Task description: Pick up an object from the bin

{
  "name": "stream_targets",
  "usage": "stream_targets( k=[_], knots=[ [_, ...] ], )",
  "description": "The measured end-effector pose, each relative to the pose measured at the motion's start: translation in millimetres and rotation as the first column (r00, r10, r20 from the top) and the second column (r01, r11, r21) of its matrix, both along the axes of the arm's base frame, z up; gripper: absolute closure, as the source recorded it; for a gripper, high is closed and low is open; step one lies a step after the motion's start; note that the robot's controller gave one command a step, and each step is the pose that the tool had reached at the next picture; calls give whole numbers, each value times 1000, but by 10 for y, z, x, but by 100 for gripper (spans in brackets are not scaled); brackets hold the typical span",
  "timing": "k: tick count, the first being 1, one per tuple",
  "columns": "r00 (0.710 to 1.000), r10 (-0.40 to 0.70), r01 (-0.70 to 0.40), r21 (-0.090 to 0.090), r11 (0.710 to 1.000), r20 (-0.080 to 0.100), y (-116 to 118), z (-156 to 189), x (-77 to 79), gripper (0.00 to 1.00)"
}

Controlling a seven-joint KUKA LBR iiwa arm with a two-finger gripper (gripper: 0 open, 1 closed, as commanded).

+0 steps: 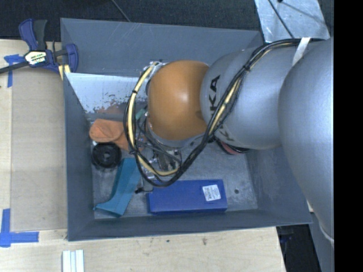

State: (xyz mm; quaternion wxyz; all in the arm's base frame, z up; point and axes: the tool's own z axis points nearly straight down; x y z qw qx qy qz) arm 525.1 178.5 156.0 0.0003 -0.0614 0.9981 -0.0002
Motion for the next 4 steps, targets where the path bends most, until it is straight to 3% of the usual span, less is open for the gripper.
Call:
stream_targets(
  k=[1,2,3,4],
  knots=[
    [989,145,-145,0,989,1,3,-174,89,0],
    [982,191,-191,0,982,1,20,-333,101,0],
    [949,316,-316,0,949,0,75,-519,110,0],
    [847,531,-531,-4,847,6,185,-781,123,100]
  ],
)
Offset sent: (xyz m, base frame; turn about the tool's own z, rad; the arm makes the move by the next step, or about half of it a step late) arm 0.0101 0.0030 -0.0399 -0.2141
